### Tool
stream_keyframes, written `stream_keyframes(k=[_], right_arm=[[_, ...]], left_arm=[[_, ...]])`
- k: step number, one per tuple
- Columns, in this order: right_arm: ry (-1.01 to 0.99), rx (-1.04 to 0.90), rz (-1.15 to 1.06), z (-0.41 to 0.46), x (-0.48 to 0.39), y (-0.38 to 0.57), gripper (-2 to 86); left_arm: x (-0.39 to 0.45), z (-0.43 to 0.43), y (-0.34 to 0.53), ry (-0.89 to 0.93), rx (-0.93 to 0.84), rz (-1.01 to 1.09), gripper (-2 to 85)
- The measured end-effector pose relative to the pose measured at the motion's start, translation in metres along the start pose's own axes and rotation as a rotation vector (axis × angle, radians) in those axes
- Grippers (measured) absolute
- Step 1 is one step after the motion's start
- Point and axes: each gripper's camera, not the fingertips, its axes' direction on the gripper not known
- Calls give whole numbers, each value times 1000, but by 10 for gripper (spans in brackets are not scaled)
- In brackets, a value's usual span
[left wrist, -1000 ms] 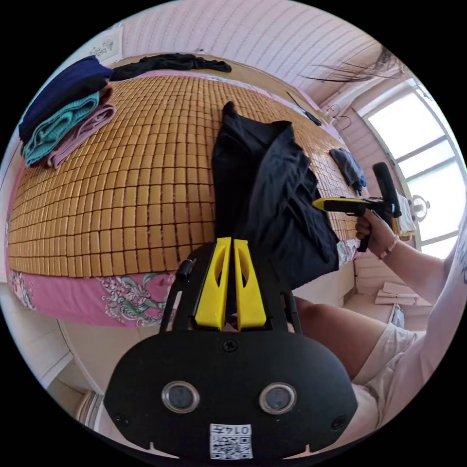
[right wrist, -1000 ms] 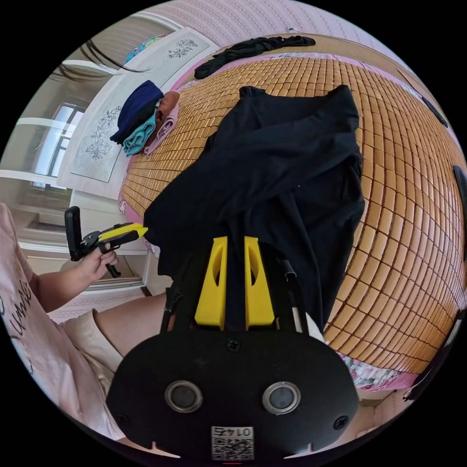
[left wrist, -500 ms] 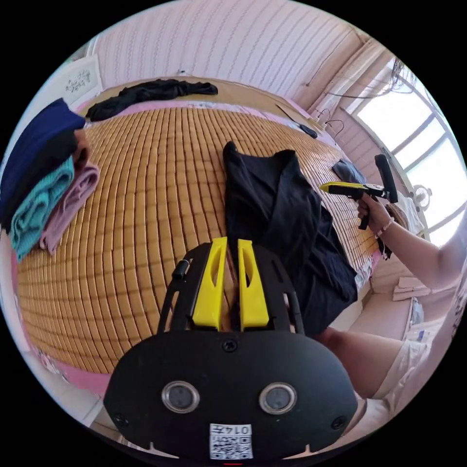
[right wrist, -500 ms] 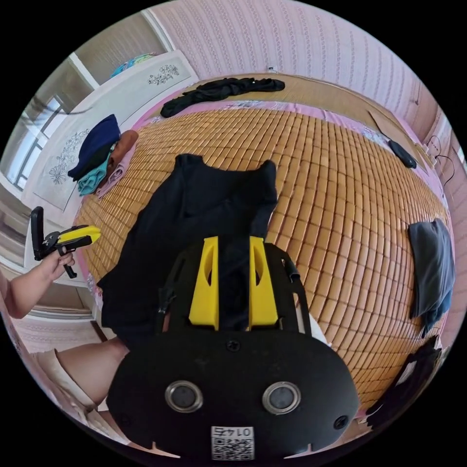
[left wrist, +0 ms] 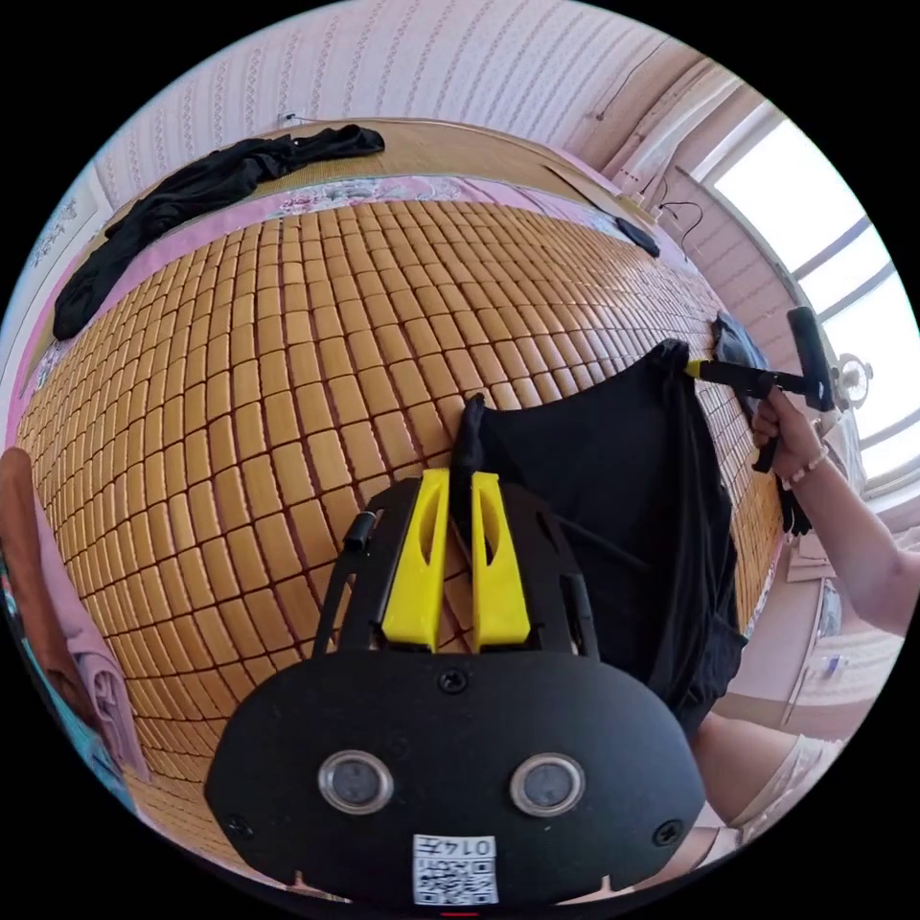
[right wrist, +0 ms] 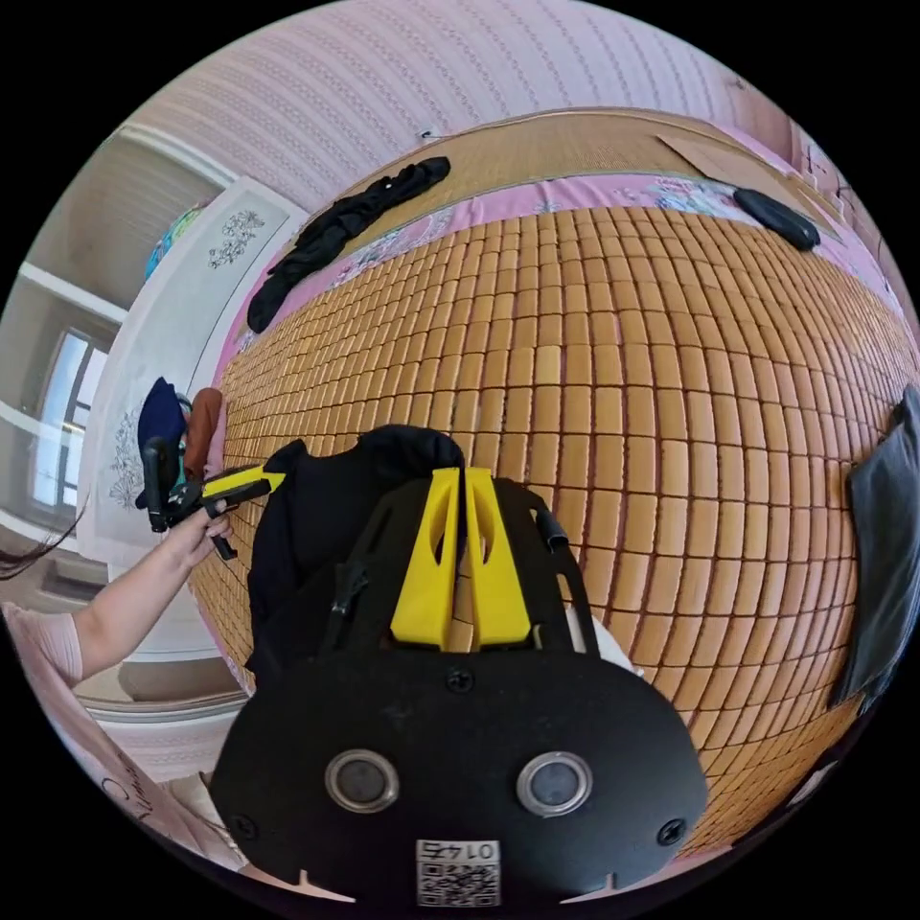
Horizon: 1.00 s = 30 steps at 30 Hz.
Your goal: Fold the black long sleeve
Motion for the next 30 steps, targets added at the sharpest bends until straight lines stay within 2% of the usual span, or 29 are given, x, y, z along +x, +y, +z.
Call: stream_keyframes(k=[2, 6, 15, 18, 21, 23, 27, 30], right_arm=[[-69, -57, 59, 15, 29, -5, -2], [-140, -53, 92, 16, 47, -14, -1], [-233, 127, 63, -48, 44, -58, -2], [-270, 194, -51, -87, 20, -53, -1], [-311, 217, -241, -122, -11, -5, -1], [-324, 192, -322, -141, -28, 58, -1], [-288, 75, -319, -136, -42, 161, 0], [-260, -121, -199, -82, -40, 229, -1]], left_arm=[[-7, -1, -3, 55, -8, -5, 0], [-24, -11, -4, 122, 29, -97, -8], [-26, -63, -31, 179, 196, -165, -10], [-6, -103, -33, 193, 276, -85, -10], [24, -149, 8, 247, 324, 40, -10], [52, -172, 70, 304, 314, 131, -10], [95, -167, 190, 376, 201, 177, -9], [119, -120, 279, 362, 50, 76, -6]])
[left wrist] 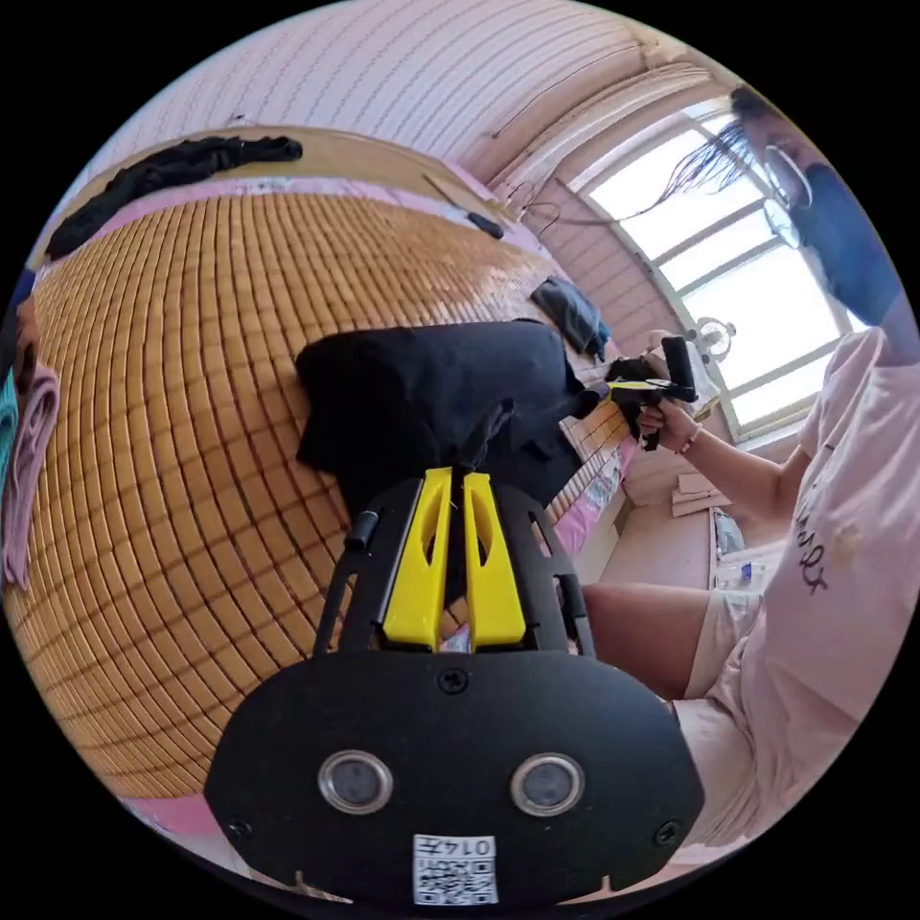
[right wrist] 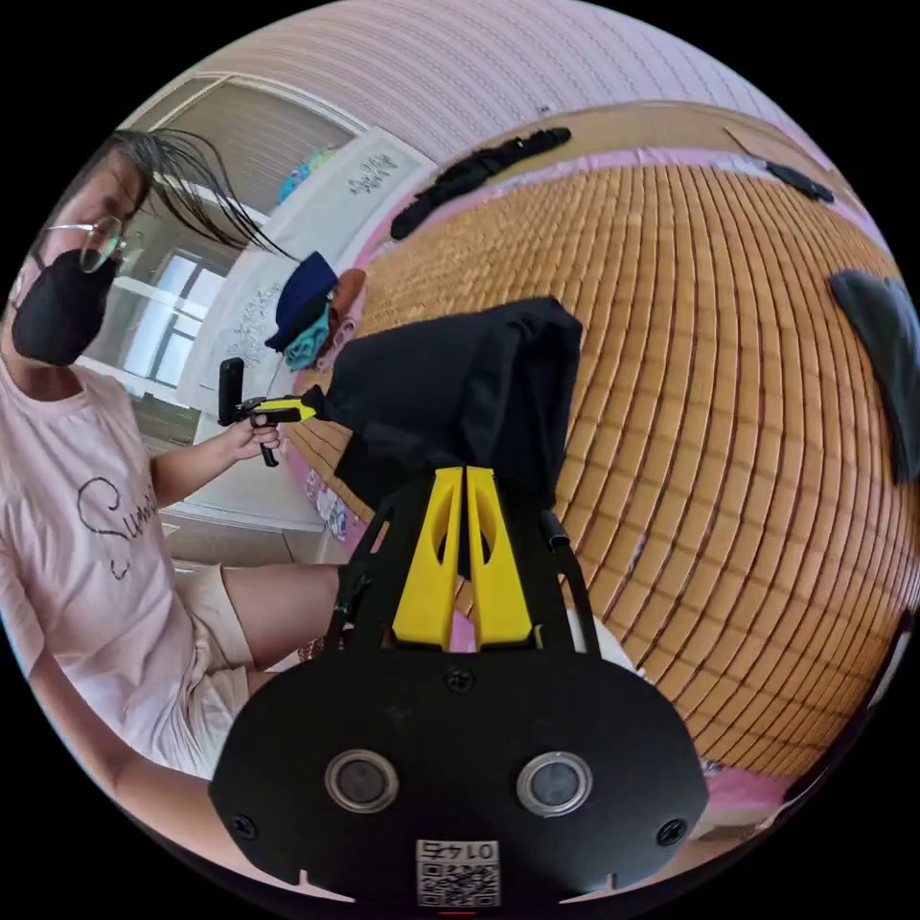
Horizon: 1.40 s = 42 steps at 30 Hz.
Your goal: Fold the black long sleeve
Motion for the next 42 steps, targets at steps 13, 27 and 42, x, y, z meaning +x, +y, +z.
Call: stream_keyframes(k=[13, 27, 42], right_arm=[[358, -141, 40, 86, -80, -4, -3], [473, -405, -308, 261, -140, -193, -5], [393, -84, -124, 117, -84, -179, 5]], left_arm=[[61, 61, 90, -195, -87, -116, -10], [157, 259, 99, -257, -201, 222, -10], [209, 231, 149, -300, -97, 271, 114]])
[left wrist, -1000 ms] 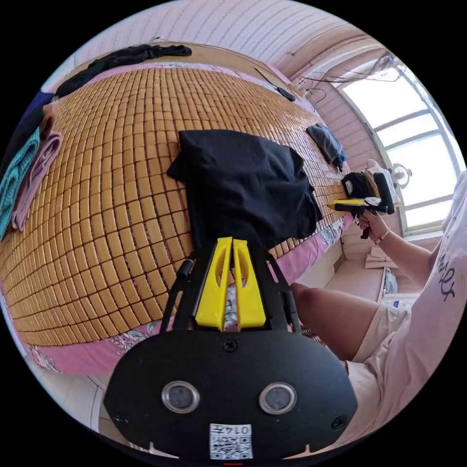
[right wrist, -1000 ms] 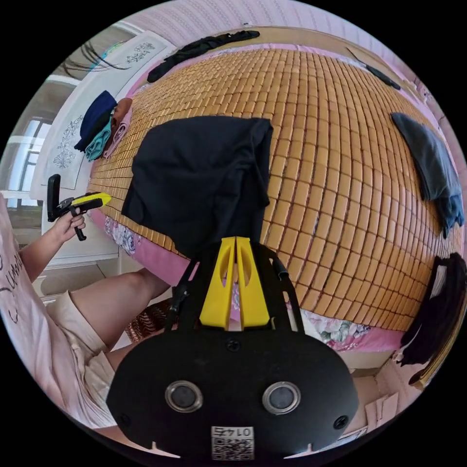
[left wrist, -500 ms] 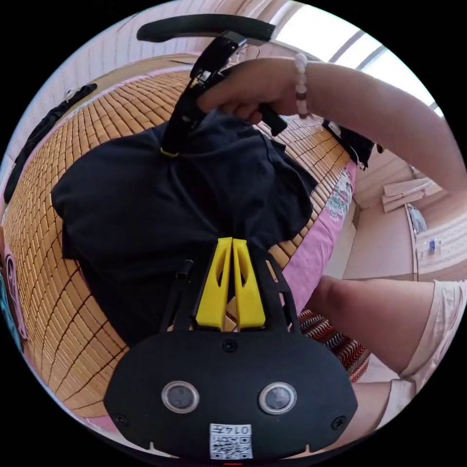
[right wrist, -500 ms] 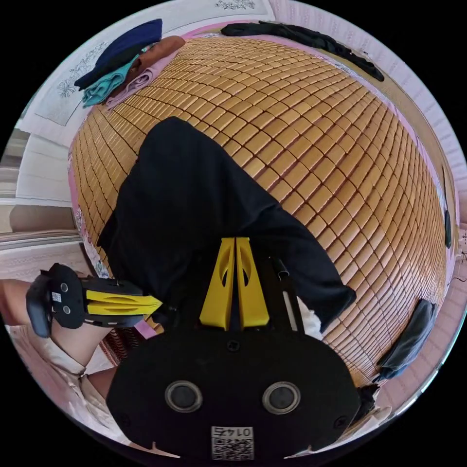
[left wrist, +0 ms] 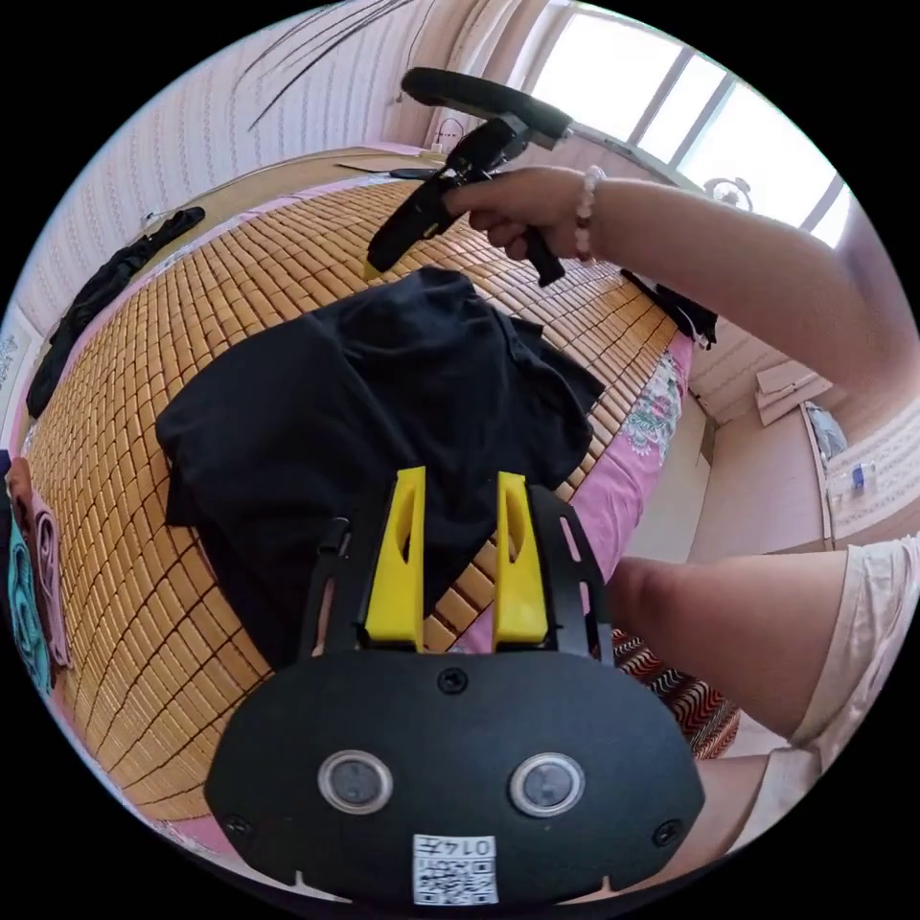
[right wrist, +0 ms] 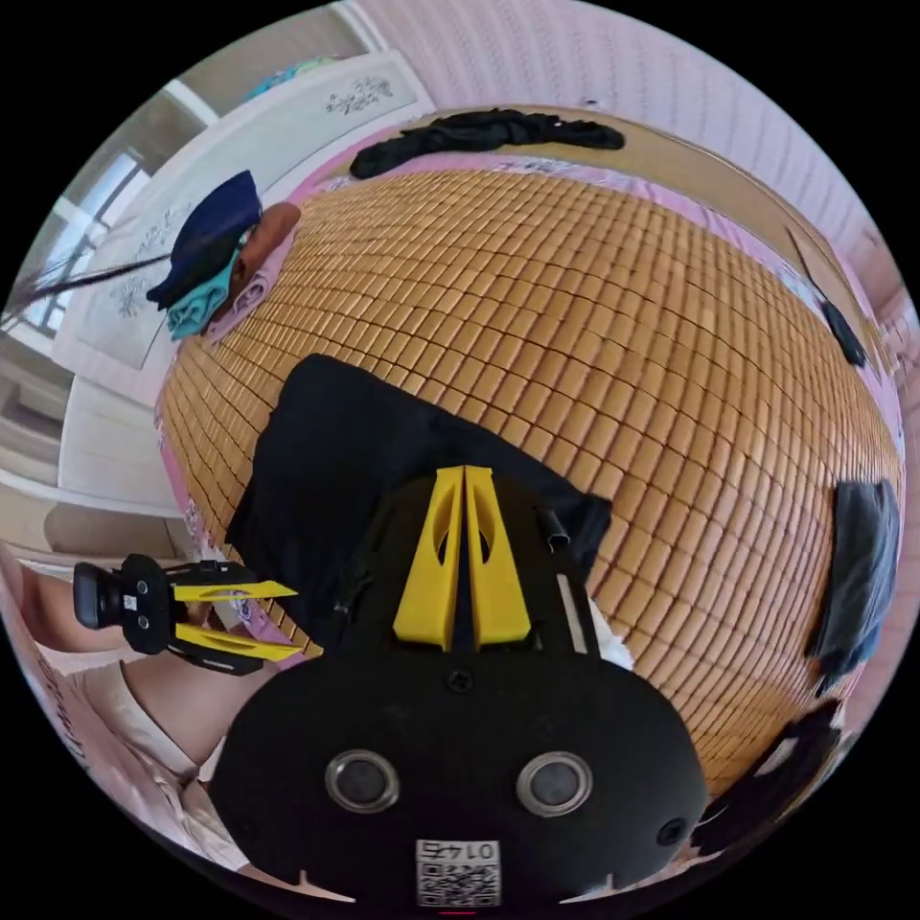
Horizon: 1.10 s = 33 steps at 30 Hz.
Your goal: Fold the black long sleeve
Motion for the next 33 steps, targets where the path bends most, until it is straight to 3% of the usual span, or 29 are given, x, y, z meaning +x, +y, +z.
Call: stream_keyframes(k=[3, 5, 8, 12, 15, 17, 22, 26, 28, 30, 33], right_arm=[[-3, 79, 203, -43, 42, 96, 22], [-16, 29, 367, -51, 70, 167, 83], [-103, -85, 429, -43, 87, 218, 88], [-253, -119, 453, -37, 107, 233, 17], [-485, 7, 446, -59, 128, 234, 13], [-627, 163, 433, -91, 143, 241, 17], [-559, 249, 621, -123, 188, 296, 68], [-866, 347, 812, -93, 223, 334, 135], [-914, 354, 818, -84, 224, 325, 150], [-944, 380, 793, -84, 228, 312, 147], [-910, 378, 781, -93, 237, 304, 72]], left_arm=[[24, -9, -14, 62, 77, 47, 136], [46, 1, -30, 105, 105, 96, 152], [71, 27, -52, 116, 77, 114, 170], [97, 65, -65, 124, 2, 152, 174], [110, 78, -68, 83, -36, 173, 153], [111, 77, -68, 34, -41, 150, 68], [108, 55, -67, 46, -34, 119, 32], [110, 35, -60, 98, -27, 150, 28], [112, 28, -56, 124, -35, 176, 25], [116, 23, -51, 141, -45, 209, 24], [121, 16, -45, 187, -52, 239, 24]])
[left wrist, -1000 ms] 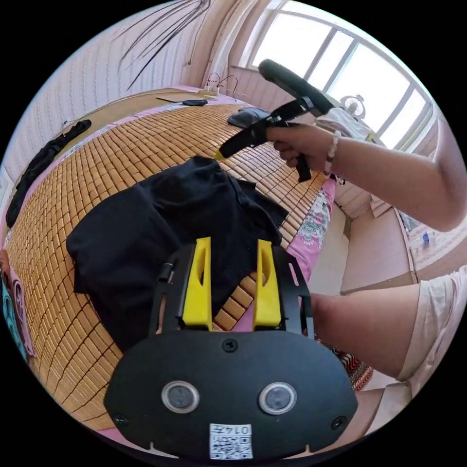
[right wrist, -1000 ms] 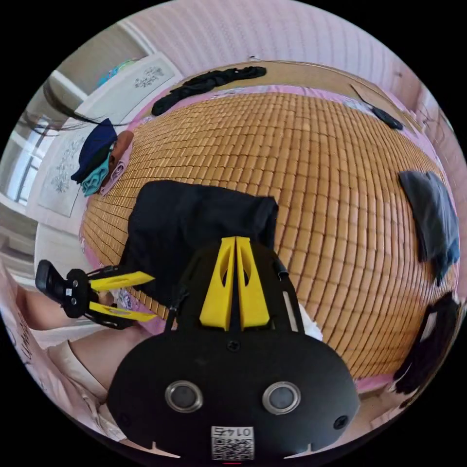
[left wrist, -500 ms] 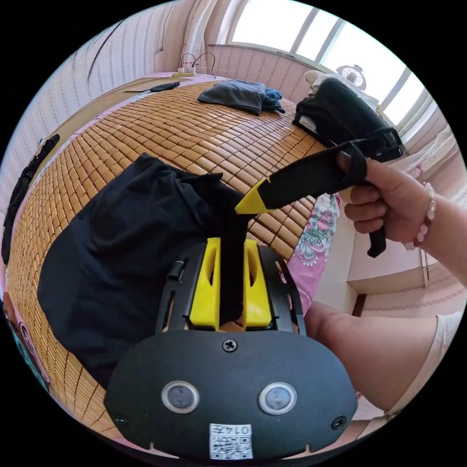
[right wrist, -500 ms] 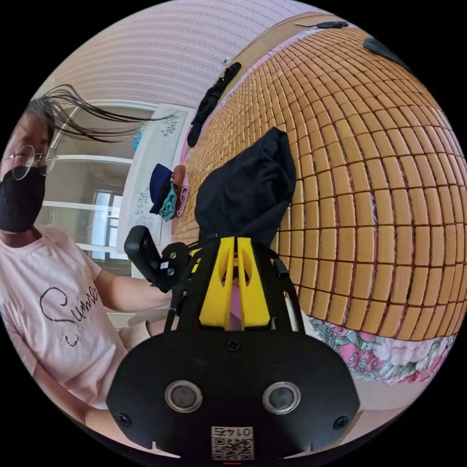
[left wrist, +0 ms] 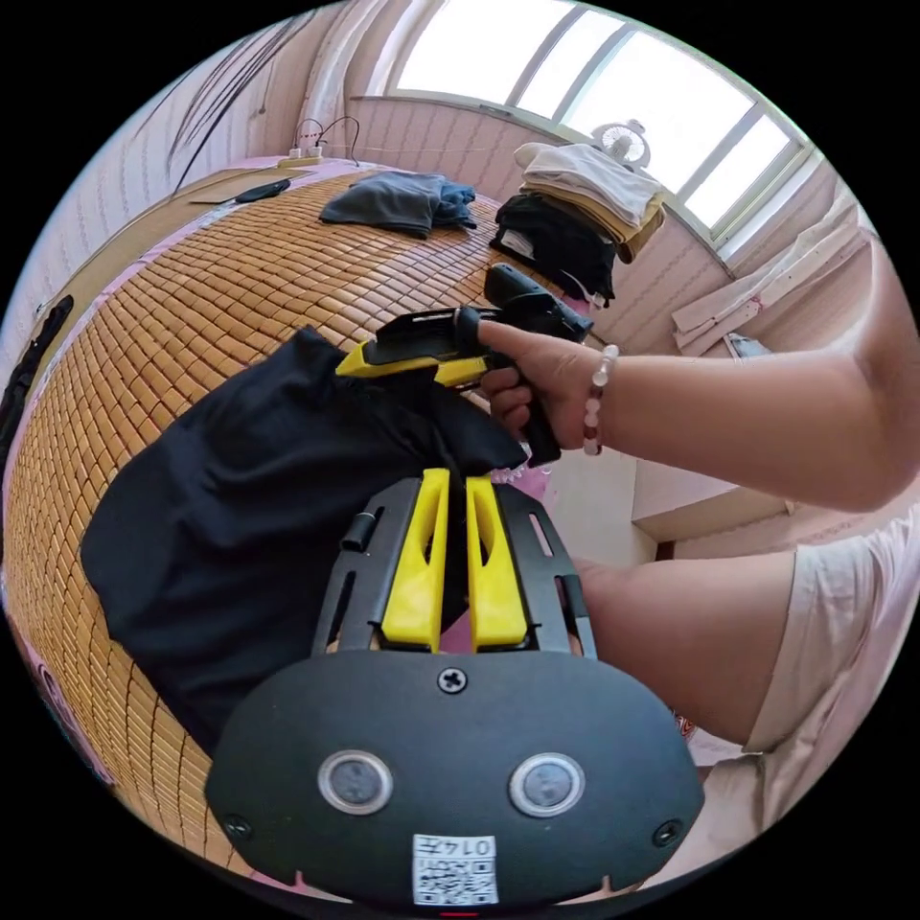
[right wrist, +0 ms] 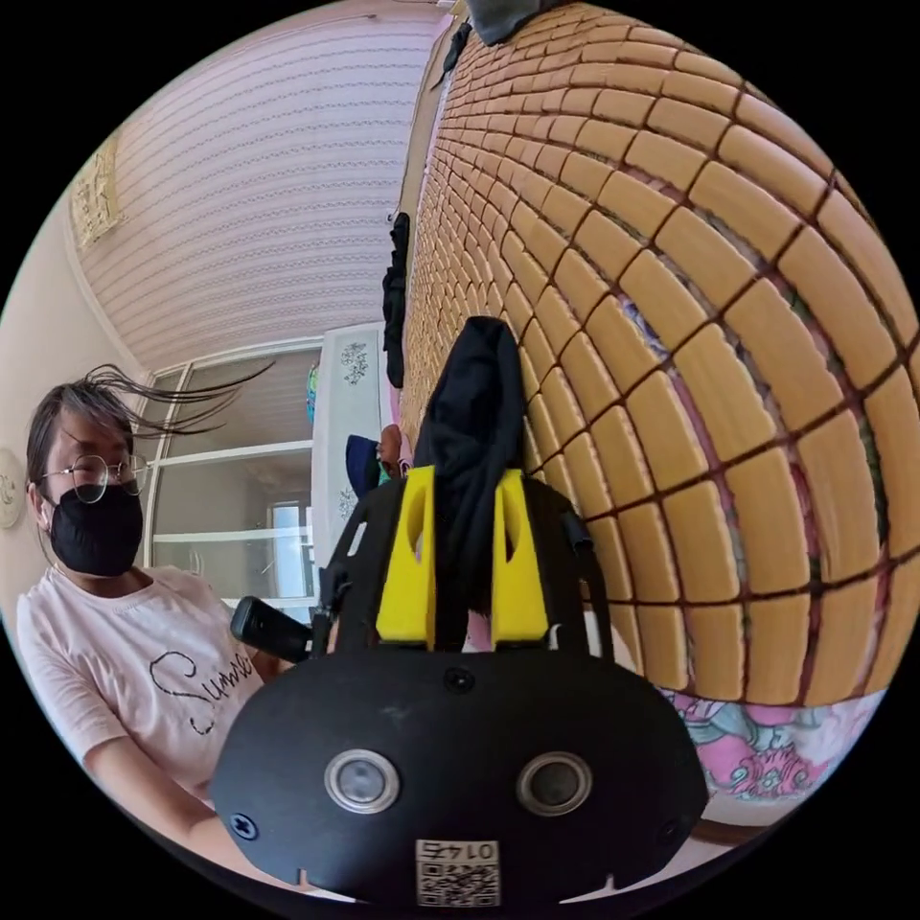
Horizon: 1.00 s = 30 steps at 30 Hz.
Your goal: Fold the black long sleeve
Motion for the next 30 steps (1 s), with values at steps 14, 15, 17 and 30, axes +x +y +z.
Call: stream_keyframes(k=[14, 15, 17, 30], right_arm=[[116, -259, -336, 65, -166, 28, 56], [134, -297, -356, 87, -172, 27, 63], [215, -436, -427, 175, -180, 31, 100], [699, -646, -805, 286, -241, 29, 127]], left_arm=[[-86, -85, 50, 53, 282, -414, 25], [-93, -88, 57, 35, 274, -436, 27], [-119, -86, 85, -45, 205, -518, 35], [-210, -79, 145, -64, 122, -874, 100]])
